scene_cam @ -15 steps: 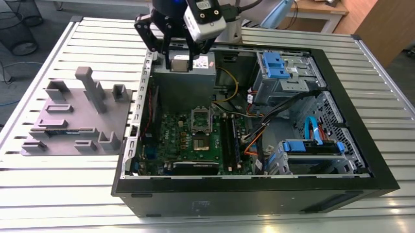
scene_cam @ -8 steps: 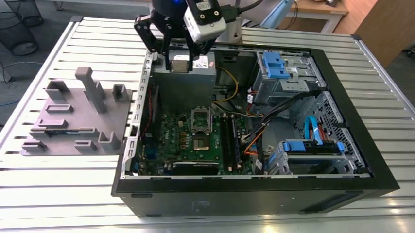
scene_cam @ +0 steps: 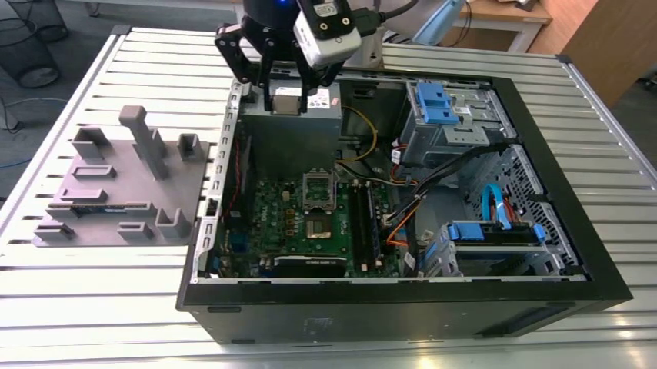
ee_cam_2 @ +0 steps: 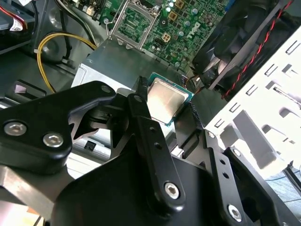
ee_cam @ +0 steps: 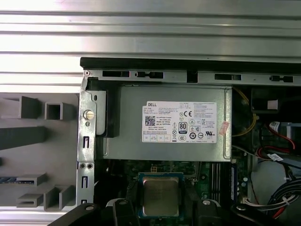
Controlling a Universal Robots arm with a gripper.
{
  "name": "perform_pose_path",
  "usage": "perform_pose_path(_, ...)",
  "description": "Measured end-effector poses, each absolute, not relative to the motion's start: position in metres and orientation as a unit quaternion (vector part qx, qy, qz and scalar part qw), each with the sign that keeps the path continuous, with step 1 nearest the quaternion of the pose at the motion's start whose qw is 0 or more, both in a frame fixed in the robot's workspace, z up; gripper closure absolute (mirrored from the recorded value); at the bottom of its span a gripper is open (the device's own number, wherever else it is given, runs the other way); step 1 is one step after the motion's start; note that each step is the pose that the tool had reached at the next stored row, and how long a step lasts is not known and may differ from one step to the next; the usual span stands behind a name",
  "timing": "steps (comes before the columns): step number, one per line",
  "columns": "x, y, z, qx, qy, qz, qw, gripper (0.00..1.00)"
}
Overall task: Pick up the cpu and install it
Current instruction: 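Pick up the cpu and move it towards the insertion slot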
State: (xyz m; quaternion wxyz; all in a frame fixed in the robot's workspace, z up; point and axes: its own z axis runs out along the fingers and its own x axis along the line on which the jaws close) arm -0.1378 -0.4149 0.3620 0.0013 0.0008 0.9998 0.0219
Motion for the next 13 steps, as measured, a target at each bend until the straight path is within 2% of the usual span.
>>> perform_pose_path(13, -0.119, -0.415, 0.362, 0.001, 1.000, 0.022, 0.001, 0.53)
